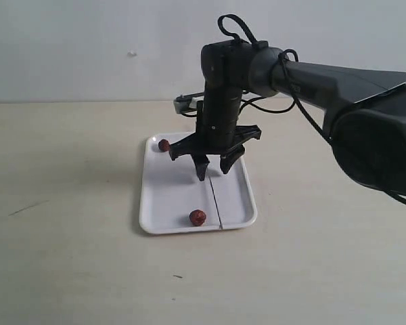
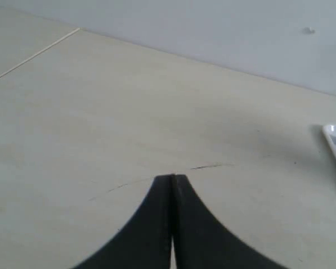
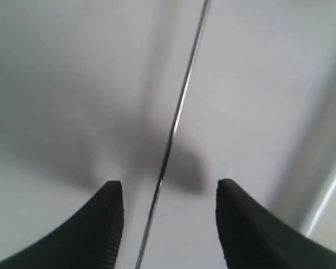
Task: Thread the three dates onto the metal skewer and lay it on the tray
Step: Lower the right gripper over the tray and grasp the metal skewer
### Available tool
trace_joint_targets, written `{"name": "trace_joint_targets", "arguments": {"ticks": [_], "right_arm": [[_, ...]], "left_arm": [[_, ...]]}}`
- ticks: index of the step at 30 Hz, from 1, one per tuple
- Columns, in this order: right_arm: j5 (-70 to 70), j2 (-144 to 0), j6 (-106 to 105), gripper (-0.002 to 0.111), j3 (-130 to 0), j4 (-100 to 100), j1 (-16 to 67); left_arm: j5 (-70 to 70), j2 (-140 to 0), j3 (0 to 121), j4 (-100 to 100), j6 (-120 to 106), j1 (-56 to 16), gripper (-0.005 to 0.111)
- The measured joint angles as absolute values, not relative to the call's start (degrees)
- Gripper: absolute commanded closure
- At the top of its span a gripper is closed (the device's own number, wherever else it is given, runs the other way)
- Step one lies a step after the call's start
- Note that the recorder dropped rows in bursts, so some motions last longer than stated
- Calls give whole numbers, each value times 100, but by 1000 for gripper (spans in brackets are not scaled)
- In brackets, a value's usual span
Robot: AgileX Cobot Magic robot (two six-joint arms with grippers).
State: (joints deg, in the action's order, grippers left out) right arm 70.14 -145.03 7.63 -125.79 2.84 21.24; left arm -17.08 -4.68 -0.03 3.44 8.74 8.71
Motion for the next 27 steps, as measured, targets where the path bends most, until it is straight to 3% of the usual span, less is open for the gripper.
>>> {"name": "trace_joint_targets", "arguments": {"ticks": [22,24,27], "right_arm": [[7014,-14596,830,62,-12592,572,2124],[7014,-14596,830,68,-12592,572,2124],[7014,-14596,891,93,-12592,572,2124]], "left_arm": [[-1708,-468,-3,344,874,871,107],[-1708,-468,-3,344,874,871,107],[-1708,-468,-3,344,874,871,107]]}}
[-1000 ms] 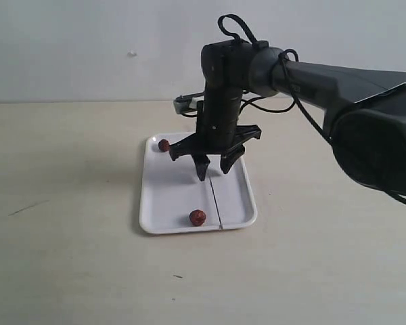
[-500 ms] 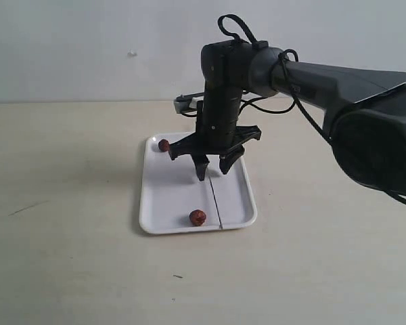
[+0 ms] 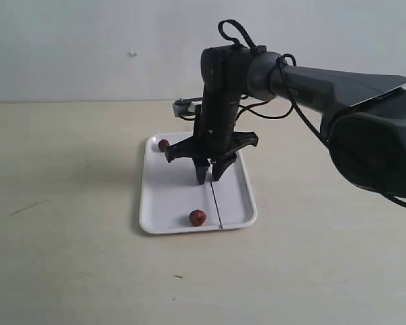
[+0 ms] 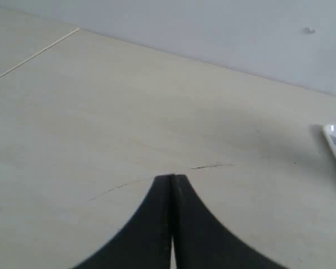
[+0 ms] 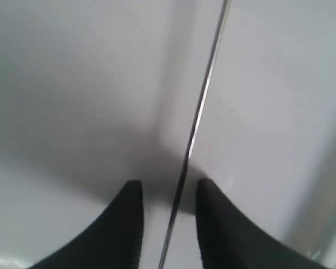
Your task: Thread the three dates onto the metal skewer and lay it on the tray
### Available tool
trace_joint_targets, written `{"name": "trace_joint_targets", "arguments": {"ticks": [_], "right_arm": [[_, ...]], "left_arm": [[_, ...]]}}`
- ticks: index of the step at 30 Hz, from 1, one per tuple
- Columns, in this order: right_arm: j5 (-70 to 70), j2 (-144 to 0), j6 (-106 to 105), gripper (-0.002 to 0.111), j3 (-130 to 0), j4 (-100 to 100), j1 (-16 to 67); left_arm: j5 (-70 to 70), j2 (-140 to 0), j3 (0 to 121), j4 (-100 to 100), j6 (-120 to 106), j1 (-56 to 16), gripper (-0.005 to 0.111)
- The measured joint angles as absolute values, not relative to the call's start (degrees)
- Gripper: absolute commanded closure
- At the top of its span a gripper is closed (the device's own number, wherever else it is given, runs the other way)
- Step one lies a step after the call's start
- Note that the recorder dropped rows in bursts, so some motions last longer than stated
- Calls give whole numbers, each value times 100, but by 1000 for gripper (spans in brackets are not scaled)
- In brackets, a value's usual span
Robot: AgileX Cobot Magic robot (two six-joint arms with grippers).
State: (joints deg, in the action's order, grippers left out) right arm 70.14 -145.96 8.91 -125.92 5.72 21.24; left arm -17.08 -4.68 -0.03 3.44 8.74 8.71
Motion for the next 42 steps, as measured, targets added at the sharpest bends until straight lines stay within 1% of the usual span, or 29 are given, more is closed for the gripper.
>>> {"name": "trace_joint_targets", "arguments": {"ticks": [2,13,22,31,36,42], "right_arm": [[7014,-14596,912,109,-12592,572,2124],[7014,-14516,684,108,-12592,572,2124],[7014,-13519,222,108,-12592,427,2112],[7014,-12575,-164,108,-12549,728,1719],[7014,-12132,-501,108,-11950,966,1480],[7003,-11489,-804,108,-10518,976,1193]], "left_arm": [[-1708,-468,-3,344,874,871,107],[-1708,-468,-3,344,874,871,107],[-1708,-468,-3,344,874,871,107],[-1708,-468,-3,344,874,871,107],[-1708,-468,-3,344,874,871,107],[-1588,-468,-3,344,821,871,107]]}}
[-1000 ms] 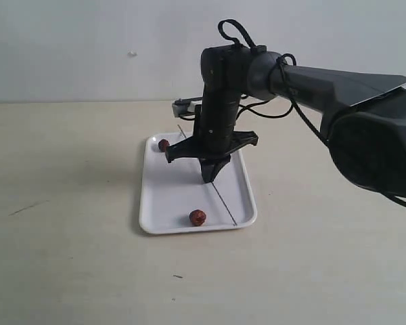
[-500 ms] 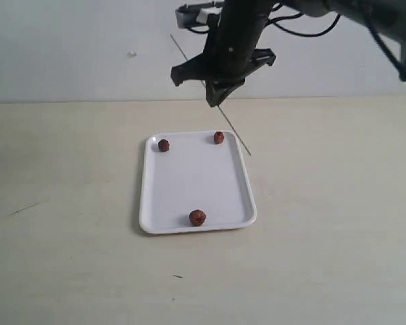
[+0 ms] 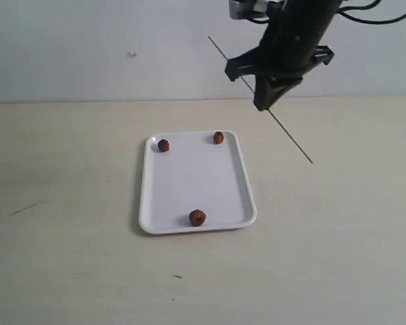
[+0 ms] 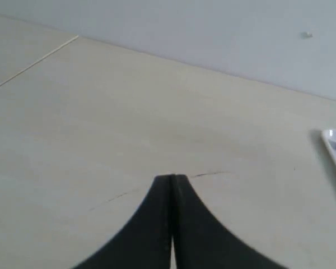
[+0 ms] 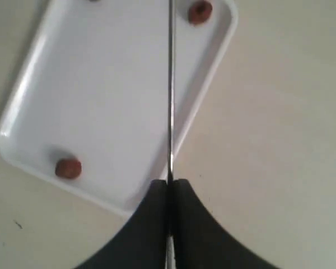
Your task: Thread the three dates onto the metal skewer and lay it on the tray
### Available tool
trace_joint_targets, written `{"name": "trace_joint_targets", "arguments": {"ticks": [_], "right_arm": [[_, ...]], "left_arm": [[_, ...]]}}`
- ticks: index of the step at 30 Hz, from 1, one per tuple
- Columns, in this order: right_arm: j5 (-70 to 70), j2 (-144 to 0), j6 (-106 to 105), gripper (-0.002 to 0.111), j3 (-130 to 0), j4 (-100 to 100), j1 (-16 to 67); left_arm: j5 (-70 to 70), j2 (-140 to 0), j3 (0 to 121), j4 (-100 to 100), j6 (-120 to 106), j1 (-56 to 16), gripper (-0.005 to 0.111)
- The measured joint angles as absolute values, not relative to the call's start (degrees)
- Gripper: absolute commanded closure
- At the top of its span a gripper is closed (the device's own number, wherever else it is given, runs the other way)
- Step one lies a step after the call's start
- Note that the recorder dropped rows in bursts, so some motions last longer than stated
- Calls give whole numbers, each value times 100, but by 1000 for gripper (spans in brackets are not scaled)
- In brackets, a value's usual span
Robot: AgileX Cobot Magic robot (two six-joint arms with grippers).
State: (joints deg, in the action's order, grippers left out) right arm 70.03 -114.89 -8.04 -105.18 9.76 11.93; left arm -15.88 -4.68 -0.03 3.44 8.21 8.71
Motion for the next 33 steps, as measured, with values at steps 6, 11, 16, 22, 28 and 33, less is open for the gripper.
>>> {"name": "trace_joint_targets", "arguments": {"ticks": [6,11,16,22,28,33], "right_arm": [[7026,-10623,-959,108,-9409,1025,1151],[7026,-10035,-972,108,-8667,1061,1151],[7026,-9867,-982,108,-8135,1061,1151],[6943,-9865,-993,108,-8029,1061,1151],[6853,-9865,-993,108,-8029,1061,1151],[6840,-9865,-993,108,-8029,1061,1151]], "left_arm": [[-551,-468,-3,827,1155,871,107],[333,-468,-3,1606,1732,871,107],[1474,-468,-14,2129,2616,871,107],[3042,-535,534,1666,2777,871,107],[1912,-2142,3098,1477,1351,871,107],[-319,-4526,5533,1438,476,871,107]]}}
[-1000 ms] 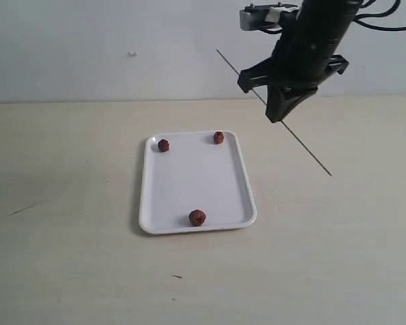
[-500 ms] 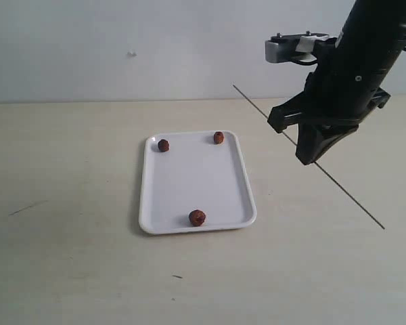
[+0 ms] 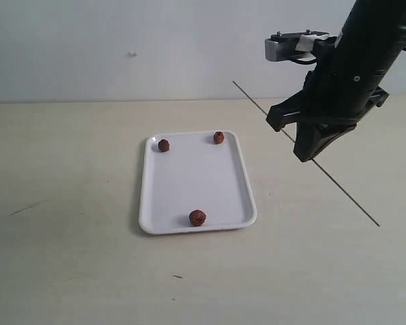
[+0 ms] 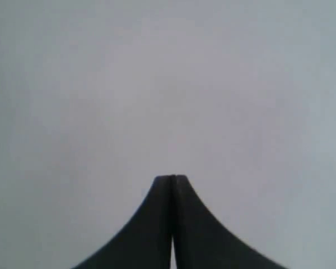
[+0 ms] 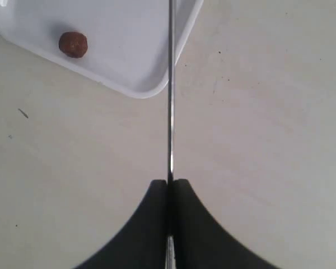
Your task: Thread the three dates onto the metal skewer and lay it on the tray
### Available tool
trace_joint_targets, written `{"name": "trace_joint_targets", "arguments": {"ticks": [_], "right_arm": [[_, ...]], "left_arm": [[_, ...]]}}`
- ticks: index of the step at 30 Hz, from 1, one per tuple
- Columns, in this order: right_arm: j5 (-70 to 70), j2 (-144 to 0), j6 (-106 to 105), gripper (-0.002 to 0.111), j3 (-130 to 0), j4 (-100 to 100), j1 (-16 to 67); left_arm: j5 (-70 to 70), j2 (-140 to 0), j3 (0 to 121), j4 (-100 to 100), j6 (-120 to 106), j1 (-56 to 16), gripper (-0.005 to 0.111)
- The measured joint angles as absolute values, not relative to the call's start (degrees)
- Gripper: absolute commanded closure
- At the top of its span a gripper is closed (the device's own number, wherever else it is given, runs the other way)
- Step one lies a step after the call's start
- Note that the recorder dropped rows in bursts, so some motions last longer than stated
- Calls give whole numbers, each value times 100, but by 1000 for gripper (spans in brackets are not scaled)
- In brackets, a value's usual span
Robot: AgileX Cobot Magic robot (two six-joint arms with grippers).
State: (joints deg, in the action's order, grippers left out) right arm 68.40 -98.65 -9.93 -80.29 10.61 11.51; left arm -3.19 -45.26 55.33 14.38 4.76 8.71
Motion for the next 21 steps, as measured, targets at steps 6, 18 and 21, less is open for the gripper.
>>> {"name": "trace_joint_targets", "arguments": {"ticks": [6,18,21], "right_arm": [[6793,-9865,-993,108,-8029,1061,1151],[6669,-9865,-993,108,-8029,1050,1151],[6669,-9865,-993,108,-8029,1050,1151]], "left_arm": [[-3298,-7477,7659,1438,-38,871,107],[-6500,-11446,10871,826,-664,-624,61],[-6788,-12137,11562,425,-747,-1121,51]]}}
